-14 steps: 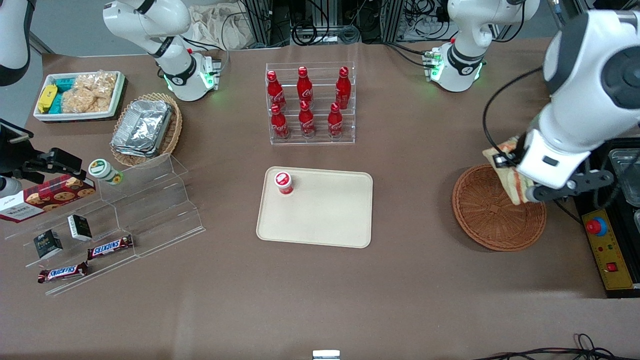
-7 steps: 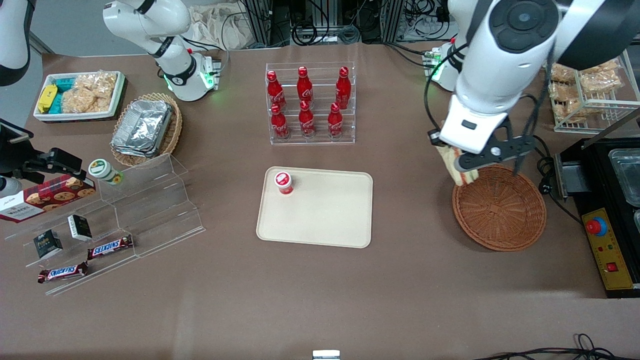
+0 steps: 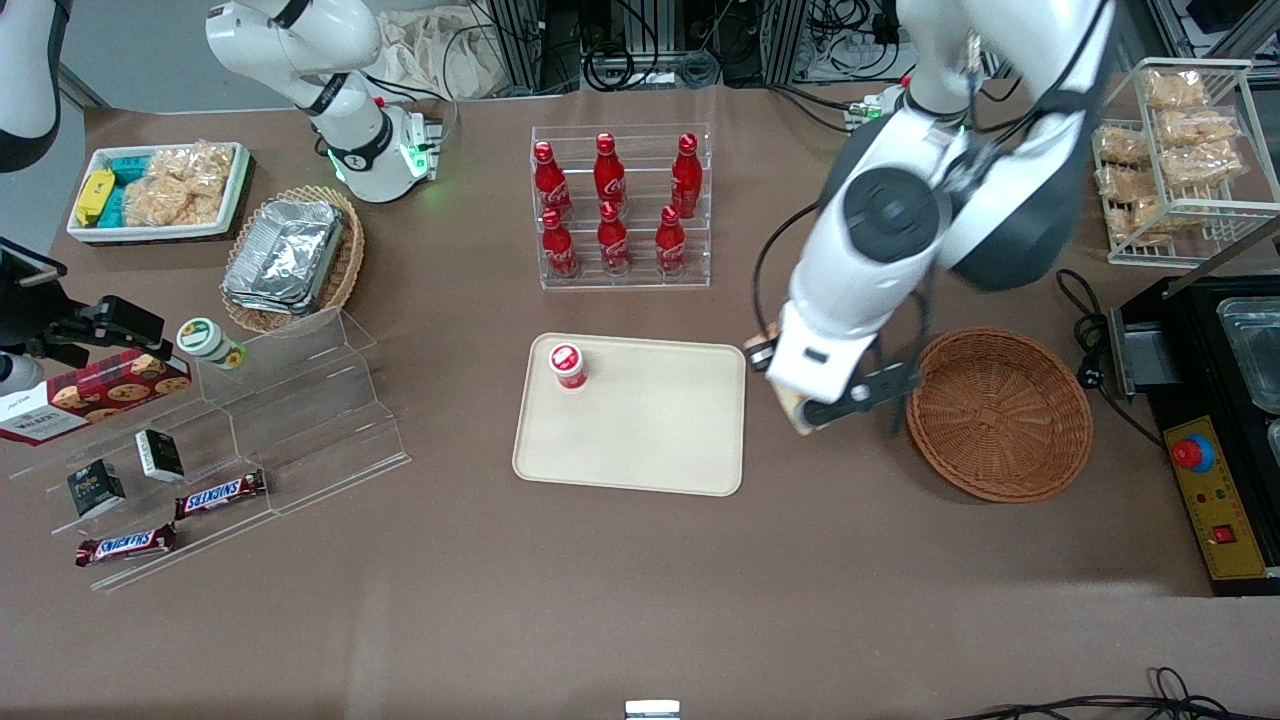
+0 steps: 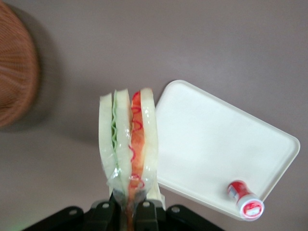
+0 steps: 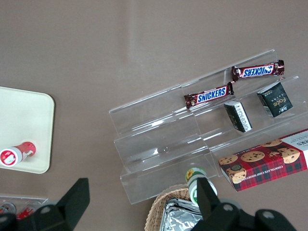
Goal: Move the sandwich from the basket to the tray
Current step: 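Carry the sandwich over the cream tray and lower it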
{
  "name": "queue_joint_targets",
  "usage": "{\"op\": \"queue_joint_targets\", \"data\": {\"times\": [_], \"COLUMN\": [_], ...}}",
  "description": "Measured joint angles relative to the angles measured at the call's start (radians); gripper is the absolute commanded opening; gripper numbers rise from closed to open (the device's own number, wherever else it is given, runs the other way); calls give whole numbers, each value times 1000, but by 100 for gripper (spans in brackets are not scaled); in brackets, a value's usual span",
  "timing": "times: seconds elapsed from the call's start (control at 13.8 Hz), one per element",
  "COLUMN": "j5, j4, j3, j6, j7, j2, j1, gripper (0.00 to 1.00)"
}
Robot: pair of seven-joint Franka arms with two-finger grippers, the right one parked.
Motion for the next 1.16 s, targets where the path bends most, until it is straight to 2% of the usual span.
{"op": "queue_joint_targets", "data": {"times": [0.22,0.36,0.87,1.02,1.16], "j5": [5,21,28,29,29], "j4": [-1,-1,-1,-1,-1], "j3": [1,1,7,7,7], "j6": [85,121,228,244,248], "j7": [-99,-122,-125,-125,-125], "j2": [132,193,293,313,325], "j1": [-71,-81,-96,-100,-100], "gripper": [4,5,8,11,19]}}
